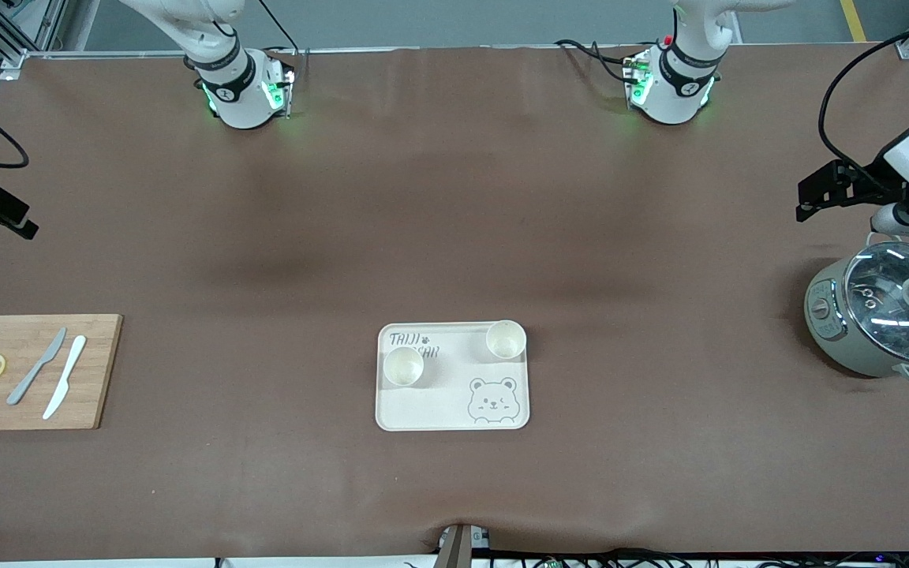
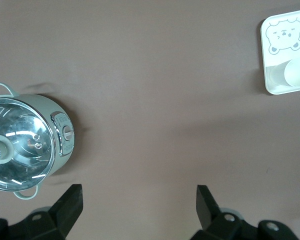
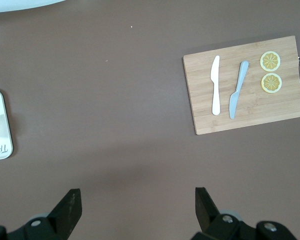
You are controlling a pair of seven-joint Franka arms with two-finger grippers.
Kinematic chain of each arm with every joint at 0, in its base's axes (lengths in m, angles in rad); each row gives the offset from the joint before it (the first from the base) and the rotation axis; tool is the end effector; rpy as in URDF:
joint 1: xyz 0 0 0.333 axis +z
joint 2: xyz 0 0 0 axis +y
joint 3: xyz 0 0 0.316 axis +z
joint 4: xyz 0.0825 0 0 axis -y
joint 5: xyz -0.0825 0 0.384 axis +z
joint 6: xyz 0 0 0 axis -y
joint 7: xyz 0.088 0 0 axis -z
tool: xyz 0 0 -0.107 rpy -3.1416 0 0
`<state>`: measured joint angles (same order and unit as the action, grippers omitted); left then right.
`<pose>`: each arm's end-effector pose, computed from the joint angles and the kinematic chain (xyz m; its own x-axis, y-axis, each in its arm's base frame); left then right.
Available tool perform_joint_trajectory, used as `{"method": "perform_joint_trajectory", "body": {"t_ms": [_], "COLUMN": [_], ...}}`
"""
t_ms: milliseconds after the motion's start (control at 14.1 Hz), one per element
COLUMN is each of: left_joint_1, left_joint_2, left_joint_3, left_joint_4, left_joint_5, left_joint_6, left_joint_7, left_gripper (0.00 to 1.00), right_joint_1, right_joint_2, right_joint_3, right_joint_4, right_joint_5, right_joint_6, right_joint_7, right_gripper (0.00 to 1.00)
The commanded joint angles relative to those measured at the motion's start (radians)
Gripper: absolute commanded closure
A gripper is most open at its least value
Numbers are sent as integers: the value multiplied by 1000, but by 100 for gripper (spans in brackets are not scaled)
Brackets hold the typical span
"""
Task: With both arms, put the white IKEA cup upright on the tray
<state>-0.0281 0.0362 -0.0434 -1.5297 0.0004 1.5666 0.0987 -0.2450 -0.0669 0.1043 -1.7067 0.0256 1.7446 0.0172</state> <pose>0.5641 -0.0399 0.6233 0.9856 -0.1693 0.0008 -0.1693 -0.9856 0.0011 0.5439 -0.0729 0.6122 0.9816 -0.1604 0.1039 -0.1591 -0.9871 -0.0204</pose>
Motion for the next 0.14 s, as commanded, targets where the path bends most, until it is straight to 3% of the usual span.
{"method": "perform_joint_trajectory", "body": {"t_ms": [0,71], "left_joint_1": [0,0], "left_joint_2": [-12,-12], "left_joint_3": [0,0], "left_joint_4": [3,3], "left_joint_5": [1,1], "left_joint_6": [-17,-17], "left_joint_7": [10,6], "left_gripper": [0,0], "right_joint_1": [-20,-20], "right_joint_2": [12,16], "right_joint_3": [14,14], "right_joint_4": [27,27], "right_joint_5": [-10,-10], "right_joint_6": [-1,-1], "right_joint_7": [-11,-11], "right_gripper": [0,0]}}
